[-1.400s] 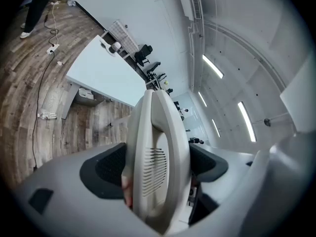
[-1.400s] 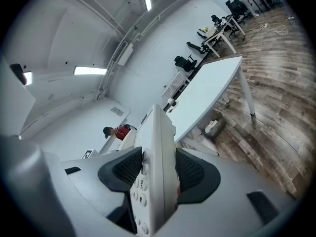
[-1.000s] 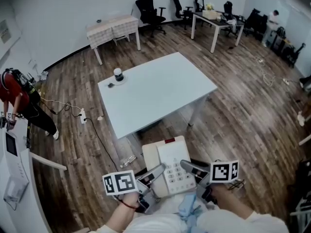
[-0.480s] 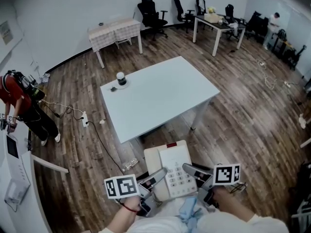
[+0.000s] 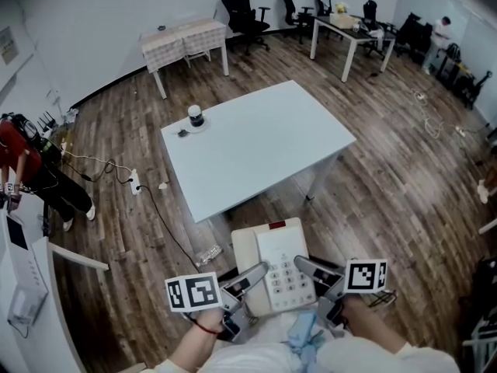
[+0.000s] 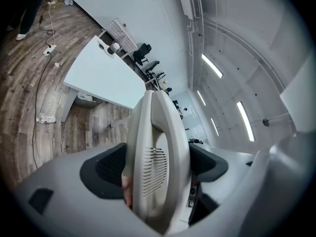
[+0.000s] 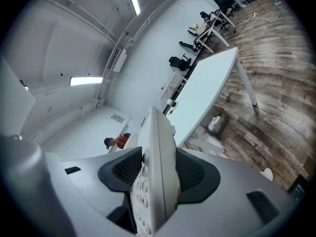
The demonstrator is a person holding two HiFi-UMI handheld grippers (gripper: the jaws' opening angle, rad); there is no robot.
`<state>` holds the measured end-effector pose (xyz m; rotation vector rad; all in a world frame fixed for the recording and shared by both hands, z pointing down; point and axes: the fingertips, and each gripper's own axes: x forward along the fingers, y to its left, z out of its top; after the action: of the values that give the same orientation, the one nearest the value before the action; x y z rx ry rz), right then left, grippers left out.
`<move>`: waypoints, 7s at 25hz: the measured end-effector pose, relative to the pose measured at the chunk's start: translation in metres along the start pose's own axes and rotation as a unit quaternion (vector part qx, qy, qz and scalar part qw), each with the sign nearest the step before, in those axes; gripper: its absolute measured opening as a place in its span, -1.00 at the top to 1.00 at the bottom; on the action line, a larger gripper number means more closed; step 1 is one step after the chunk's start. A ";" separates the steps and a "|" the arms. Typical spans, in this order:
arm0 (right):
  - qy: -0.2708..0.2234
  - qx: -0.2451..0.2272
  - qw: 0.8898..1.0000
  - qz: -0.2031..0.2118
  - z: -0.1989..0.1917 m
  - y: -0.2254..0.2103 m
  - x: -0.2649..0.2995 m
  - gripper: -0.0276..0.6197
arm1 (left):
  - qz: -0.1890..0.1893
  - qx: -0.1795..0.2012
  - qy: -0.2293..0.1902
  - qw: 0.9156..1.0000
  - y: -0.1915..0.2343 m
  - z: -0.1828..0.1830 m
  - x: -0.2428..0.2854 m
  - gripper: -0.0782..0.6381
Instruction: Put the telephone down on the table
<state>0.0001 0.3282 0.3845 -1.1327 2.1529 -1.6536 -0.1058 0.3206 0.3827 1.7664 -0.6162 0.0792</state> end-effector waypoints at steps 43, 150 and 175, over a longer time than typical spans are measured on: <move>0.053 0.001 0.998 0.015 0.279 -0.062 0.117 0.20 | 0.028 -0.030 -0.038 0.998 -0.021 0.233 0.186 -0.32; 0.150 -0.026 0.988 0.036 0.340 -0.294 0.380 0.22 | 0.106 -0.071 -0.080 0.989 0.266 0.366 0.329 -0.32; 0.168 -0.040 0.985 0.024 0.343 -0.290 0.384 0.22 | 0.096 -0.047 -0.092 0.990 0.266 0.370 0.331 -0.32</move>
<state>0.0628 -0.2053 0.6298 -0.8608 2.4449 -1.8659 -0.0365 -0.1811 0.6295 1.6303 -0.9100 0.0198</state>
